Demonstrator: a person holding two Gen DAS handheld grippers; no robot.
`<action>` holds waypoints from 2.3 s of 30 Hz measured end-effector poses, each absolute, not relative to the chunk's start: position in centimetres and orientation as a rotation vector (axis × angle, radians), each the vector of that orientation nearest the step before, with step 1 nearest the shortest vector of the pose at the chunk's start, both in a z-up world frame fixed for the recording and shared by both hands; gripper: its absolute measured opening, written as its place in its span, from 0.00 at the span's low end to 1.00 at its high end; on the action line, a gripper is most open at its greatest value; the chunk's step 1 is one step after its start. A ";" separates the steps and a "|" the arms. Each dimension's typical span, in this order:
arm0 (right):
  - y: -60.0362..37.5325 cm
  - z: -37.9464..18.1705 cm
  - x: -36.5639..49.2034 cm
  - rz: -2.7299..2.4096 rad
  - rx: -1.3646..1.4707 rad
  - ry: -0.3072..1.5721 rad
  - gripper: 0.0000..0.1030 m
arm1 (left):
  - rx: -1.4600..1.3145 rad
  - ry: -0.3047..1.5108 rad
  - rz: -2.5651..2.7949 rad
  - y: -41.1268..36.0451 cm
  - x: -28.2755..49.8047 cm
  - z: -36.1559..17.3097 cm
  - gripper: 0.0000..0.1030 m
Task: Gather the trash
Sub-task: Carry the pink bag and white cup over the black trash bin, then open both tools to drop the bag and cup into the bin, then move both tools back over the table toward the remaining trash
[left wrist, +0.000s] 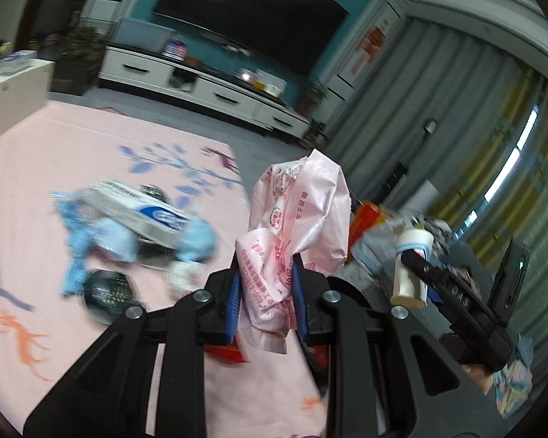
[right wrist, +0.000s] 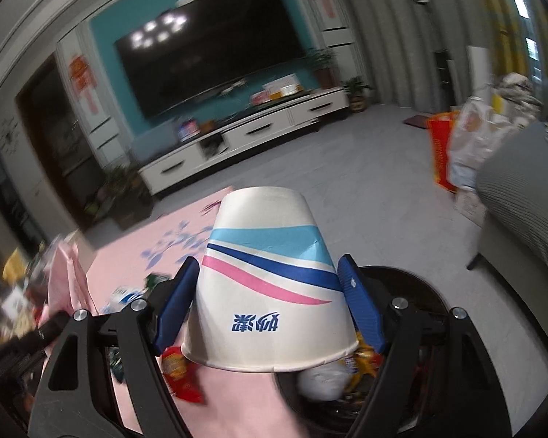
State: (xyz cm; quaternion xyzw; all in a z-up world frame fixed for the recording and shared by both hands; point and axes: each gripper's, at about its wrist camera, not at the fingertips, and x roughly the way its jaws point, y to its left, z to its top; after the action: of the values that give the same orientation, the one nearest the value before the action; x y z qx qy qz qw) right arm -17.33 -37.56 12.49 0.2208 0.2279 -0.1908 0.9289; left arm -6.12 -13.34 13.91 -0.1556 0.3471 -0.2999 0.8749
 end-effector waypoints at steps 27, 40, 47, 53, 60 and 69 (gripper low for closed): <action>-47.5 6.1 -19.9 -0.566 0.659 0.602 0.74 | -0.062 1.097 -0.873 -38.2 -5.5 1.8 0.34; -45.8 6.1 -17.8 -0.532 0.587 0.686 0.81 | -0.132 1.037 -0.808 -33.0 -5.8 4.7 0.94; -44.3 6.2 -16.4 -0.551 0.523 0.718 0.93 | -0.148 0.924 -0.625 -24.4 -5.1 8.6 0.97; -41.9 6.8 -14.6 -0.523 0.465 0.715 0.95 | -0.128 0.836 -0.403 -15.9 -3.3 11.0 0.97; -37.5 6.6 -11.2 -0.431 0.352 0.741 0.95 | -0.284 0.844 -0.252 -6.4 0.5 7.6 0.97; -32.1 7.0 -7.6 -0.226 0.348 0.745 0.95 | -0.379 0.945 -0.250 -0.5 2.6 5.6 0.97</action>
State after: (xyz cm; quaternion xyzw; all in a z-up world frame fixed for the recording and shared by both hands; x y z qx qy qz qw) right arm -7.65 -32.13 7.04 0.1688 0.3613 -0.1096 0.9105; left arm 2.59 -0.50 5.61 -0.1810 0.4512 -0.1194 0.8657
